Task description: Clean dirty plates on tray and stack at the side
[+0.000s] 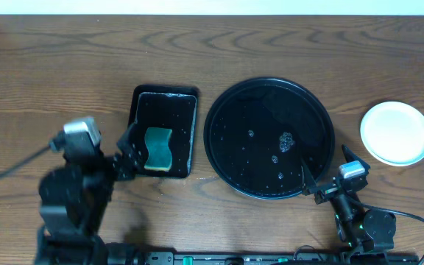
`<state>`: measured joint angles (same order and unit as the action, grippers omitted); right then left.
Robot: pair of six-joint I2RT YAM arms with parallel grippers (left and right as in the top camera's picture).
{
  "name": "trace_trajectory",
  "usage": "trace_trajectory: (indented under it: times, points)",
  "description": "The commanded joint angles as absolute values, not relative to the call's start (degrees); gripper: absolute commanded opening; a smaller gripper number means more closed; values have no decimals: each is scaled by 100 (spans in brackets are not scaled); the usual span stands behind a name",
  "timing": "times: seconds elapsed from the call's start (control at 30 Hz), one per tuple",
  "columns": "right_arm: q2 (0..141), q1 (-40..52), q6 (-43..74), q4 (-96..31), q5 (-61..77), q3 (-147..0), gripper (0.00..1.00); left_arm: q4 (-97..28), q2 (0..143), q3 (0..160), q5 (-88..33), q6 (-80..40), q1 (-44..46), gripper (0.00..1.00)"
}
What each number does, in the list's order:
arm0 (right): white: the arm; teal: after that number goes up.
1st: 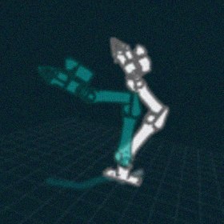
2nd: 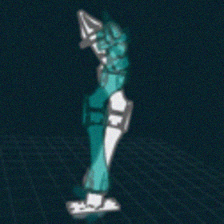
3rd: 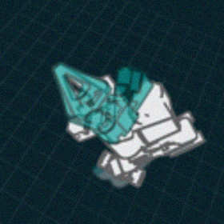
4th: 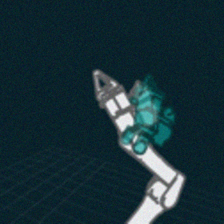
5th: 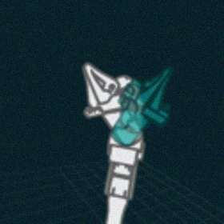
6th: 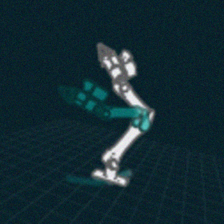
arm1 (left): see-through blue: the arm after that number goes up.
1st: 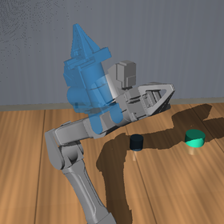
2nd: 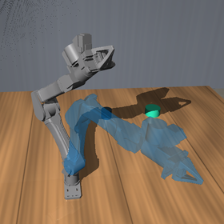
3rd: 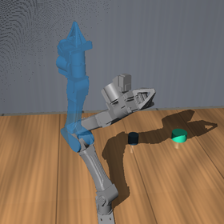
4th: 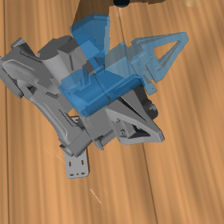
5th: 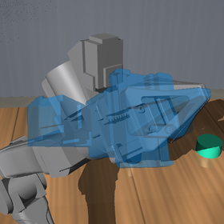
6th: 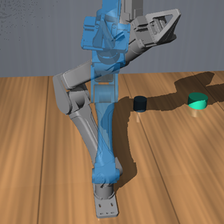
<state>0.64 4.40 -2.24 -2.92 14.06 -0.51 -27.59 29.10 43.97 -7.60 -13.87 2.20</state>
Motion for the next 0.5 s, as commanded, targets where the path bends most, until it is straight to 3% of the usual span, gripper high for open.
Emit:
trace_trajectory:
  times: [0.0,0.47]
  points:
    - [30,416,-285,-296,1374,-32,99,-2370,2161,3566,-838,-1151,178,82]
    - [30,416,-287,-296,1374,-32,99,-322,1,738,-836,-1138,178,82]
